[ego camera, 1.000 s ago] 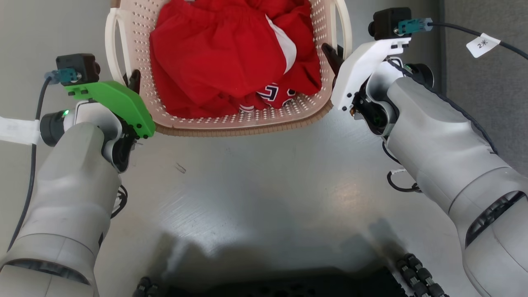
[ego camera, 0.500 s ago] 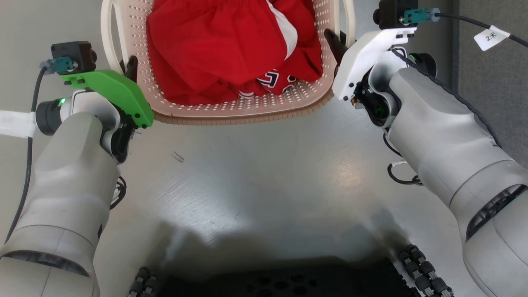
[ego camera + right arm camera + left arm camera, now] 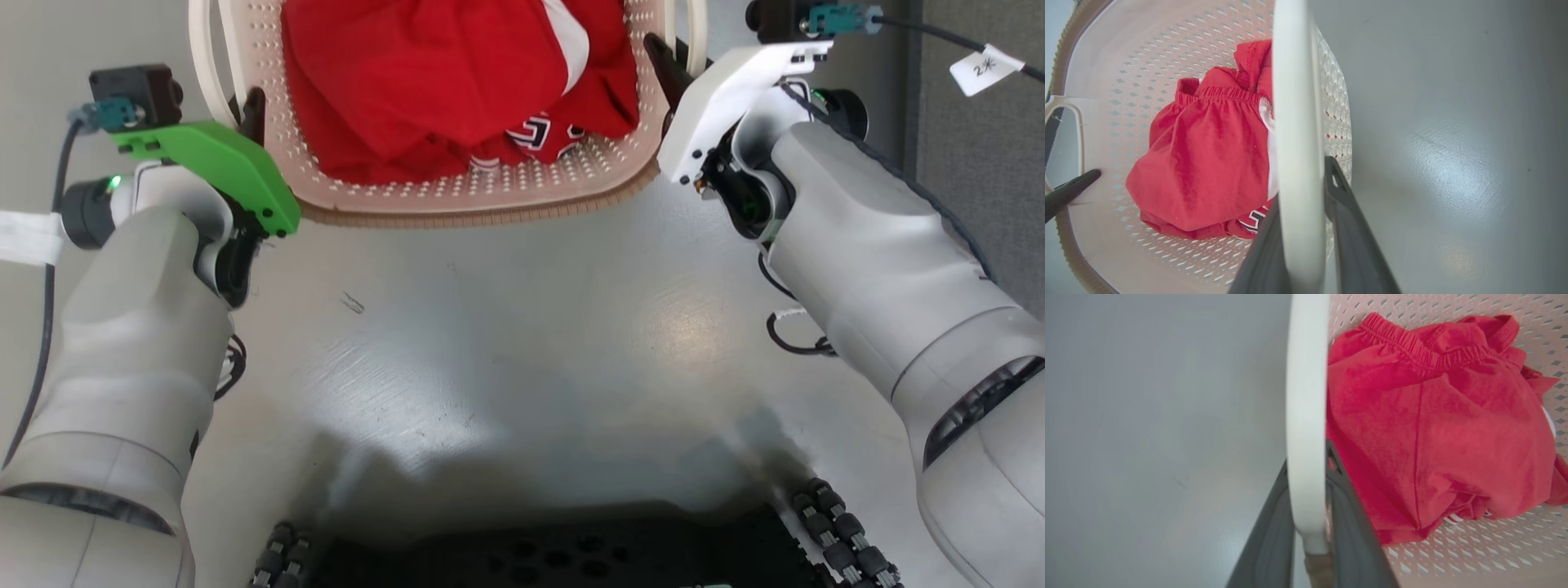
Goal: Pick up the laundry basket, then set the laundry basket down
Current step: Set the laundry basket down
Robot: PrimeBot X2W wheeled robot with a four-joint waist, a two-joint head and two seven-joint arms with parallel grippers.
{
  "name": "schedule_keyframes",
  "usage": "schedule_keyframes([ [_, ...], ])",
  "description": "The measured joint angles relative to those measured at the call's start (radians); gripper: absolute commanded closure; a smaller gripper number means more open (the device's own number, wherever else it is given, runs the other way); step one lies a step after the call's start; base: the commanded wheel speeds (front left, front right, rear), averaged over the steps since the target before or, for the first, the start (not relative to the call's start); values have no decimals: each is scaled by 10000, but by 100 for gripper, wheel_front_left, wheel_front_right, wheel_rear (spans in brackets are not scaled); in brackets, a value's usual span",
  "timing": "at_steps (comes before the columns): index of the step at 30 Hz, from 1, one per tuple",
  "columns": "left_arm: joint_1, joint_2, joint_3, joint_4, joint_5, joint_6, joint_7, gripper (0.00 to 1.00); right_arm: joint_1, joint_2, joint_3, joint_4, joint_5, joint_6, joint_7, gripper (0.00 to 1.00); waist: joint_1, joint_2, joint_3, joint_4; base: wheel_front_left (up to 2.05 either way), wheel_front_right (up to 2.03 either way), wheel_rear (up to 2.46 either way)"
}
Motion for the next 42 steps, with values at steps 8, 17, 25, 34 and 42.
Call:
schedule_keyframes([
  [8, -196, -50, -29, 138, 8, -46, -174, 100, -168, 4, 19, 82, 90, 2, -146, 100, 0, 0, 209, 23, 0, 0, 0],
  [17, -281, -75, -94, 299, 25, -77, -261, 93, -170, 10, 73, 128, 245, 102, -259, 65, 0, 0, 252, 27, 0, 0, 0],
  [25, -305, 40, -56, 531, 25, -69, -261, 0, -267, -23, 84, 130, 380, 150, -347, 0, 1, 0, 316, 36, 0, 0, 0],
  [34, -351, 36, -71, 593, 25, -73, -278, 0, -267, -23, 148, 151, 437, 150, -447, 0, 0, 0, 331, 34, 0, 0, 0],
  [42, -352, 42, -86, 698, 25, -84, -397, 0, -260, -23, 221, 157, 527, 150, -537, 0, 0, 0, 193, 9, 0, 0, 0],
])
